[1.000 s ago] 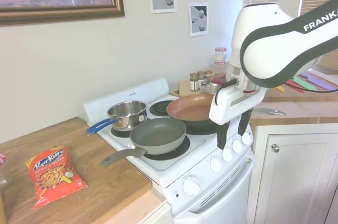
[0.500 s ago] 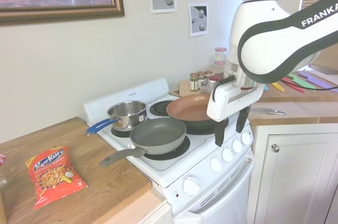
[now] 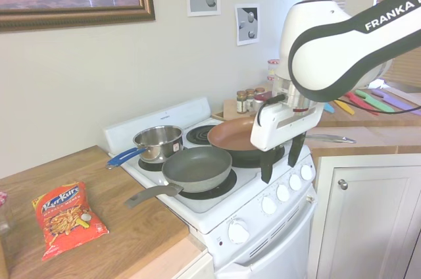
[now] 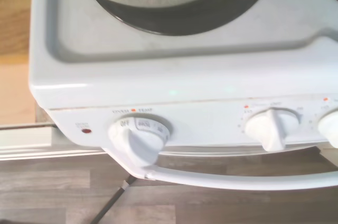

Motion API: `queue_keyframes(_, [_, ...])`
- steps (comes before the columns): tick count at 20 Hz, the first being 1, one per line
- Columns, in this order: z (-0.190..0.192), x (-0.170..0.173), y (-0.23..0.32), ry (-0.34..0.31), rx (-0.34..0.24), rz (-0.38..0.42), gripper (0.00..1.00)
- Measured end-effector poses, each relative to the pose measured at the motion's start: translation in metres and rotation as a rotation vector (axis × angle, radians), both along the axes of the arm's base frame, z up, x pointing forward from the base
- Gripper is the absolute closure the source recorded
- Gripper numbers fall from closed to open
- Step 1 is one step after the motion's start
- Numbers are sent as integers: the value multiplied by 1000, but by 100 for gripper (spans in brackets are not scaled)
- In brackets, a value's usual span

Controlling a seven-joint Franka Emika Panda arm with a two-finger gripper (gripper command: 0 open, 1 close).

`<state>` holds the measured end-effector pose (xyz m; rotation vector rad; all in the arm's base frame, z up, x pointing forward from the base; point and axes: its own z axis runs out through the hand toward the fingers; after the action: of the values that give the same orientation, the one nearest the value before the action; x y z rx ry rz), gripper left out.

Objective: Turn on the stove on the bottom left

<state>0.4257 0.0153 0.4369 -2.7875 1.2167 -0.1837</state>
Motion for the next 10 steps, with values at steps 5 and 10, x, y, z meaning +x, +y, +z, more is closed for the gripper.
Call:
queue_keyframes(5, [0, 9, -1, 3, 5, -6, 100])
queue_keyframes(10, [-10, 20, -7, 29, 12, -27, 100])
